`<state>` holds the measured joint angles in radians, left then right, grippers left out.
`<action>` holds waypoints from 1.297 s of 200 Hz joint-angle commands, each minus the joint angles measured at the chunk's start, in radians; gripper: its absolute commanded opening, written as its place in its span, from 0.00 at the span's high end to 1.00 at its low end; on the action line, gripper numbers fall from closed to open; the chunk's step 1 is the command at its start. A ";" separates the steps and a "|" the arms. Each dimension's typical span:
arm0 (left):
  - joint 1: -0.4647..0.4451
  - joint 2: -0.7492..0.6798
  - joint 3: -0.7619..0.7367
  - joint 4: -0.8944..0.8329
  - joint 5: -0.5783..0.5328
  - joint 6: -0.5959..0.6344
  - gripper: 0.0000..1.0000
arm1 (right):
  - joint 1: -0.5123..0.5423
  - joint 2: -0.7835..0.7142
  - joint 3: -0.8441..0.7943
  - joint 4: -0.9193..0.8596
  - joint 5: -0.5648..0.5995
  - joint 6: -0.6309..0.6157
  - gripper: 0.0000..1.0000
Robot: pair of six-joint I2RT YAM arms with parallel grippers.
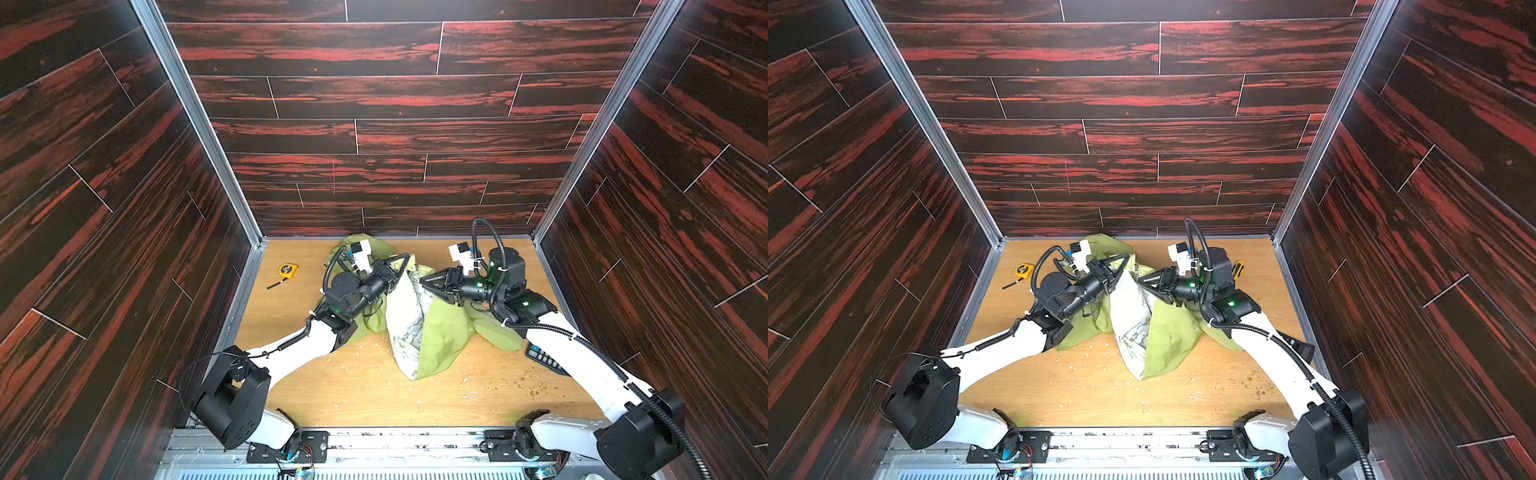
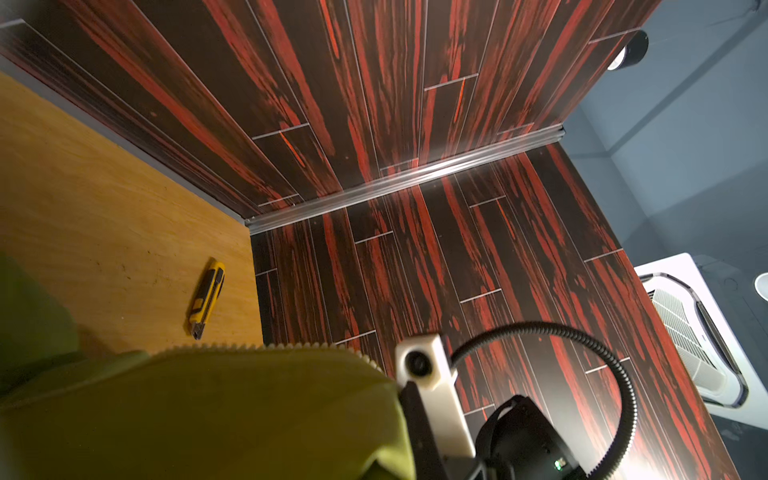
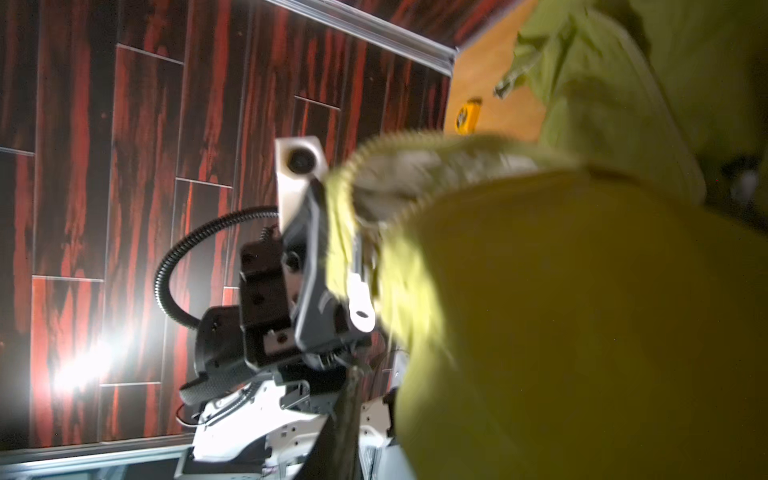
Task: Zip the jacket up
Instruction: 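Lower both held zipper edges down onto the table with both grippers, then release the zipper edge and pull the right gripper back while left holds, then reach the right gripper across to the zipper slider near the left gripper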
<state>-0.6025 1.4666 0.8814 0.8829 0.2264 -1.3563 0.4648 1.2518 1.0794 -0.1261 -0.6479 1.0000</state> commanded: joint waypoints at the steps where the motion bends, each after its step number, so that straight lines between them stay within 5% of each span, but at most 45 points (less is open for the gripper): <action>1: 0.003 -0.016 0.008 0.001 -0.010 -0.003 1.00 | -0.009 -0.086 0.065 -0.232 -0.026 -0.172 0.57; 49: 0.003 -0.048 0.020 -0.115 0.030 0.002 1.00 | -0.035 -0.104 0.287 -0.604 0.025 -0.438 0.51; 120: 0.003 -0.123 0.018 -0.304 0.114 -0.086 1.00 | 0.027 0.117 0.668 -0.939 0.245 -0.715 0.52; 182: 0.003 -0.247 0.021 -0.486 0.115 -0.089 1.00 | 0.266 0.295 0.823 -1.040 0.471 -0.795 0.49; 259: 0.003 -0.278 0.047 -0.542 0.131 -0.092 1.00 | 0.344 0.363 0.880 -1.049 0.544 -0.815 0.47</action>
<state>-0.6014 1.2179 0.8875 0.3447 0.3416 -1.4414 0.7860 1.5810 1.9358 -1.1404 -0.1368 0.2218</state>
